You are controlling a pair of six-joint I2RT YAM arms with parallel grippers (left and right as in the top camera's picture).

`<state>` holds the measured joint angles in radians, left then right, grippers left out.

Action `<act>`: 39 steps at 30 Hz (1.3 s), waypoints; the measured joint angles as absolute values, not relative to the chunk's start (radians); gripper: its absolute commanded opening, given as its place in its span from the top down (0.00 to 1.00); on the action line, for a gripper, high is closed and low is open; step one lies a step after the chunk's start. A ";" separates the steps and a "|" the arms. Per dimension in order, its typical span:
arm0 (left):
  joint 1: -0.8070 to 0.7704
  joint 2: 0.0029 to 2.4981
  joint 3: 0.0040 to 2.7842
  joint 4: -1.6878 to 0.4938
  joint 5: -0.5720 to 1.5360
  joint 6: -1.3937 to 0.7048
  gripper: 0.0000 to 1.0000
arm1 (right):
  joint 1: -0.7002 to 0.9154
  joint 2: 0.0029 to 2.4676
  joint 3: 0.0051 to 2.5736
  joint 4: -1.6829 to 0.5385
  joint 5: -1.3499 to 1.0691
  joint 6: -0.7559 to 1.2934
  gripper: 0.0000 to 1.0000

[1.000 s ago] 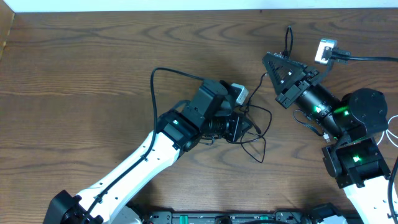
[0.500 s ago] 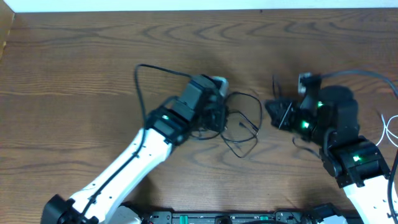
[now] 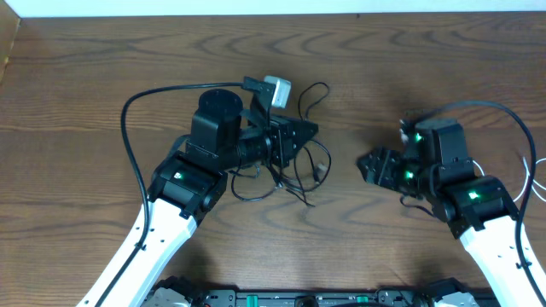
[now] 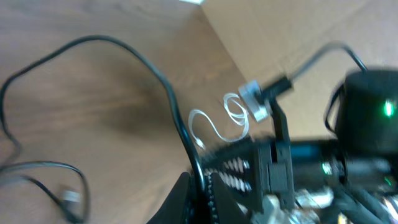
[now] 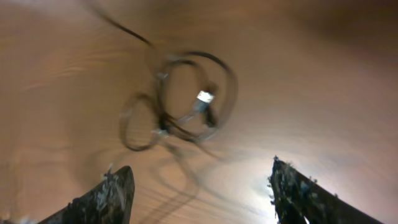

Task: Untangle cables
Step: 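Grasp the black cable with the right gripper next to the left gripper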

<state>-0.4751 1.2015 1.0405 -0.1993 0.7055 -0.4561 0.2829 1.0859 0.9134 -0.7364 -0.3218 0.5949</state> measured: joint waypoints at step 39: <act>-0.600 1.202 1.040 -0.468 0.593 -0.344 0.92 | 0.286 1.165 0.913 -0.410 -0.834 1.046 0.48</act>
<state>-0.5999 1.2022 1.0405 -0.4683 0.5926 -0.3435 0.2855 1.1652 0.9134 -0.4095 -0.8337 1.0458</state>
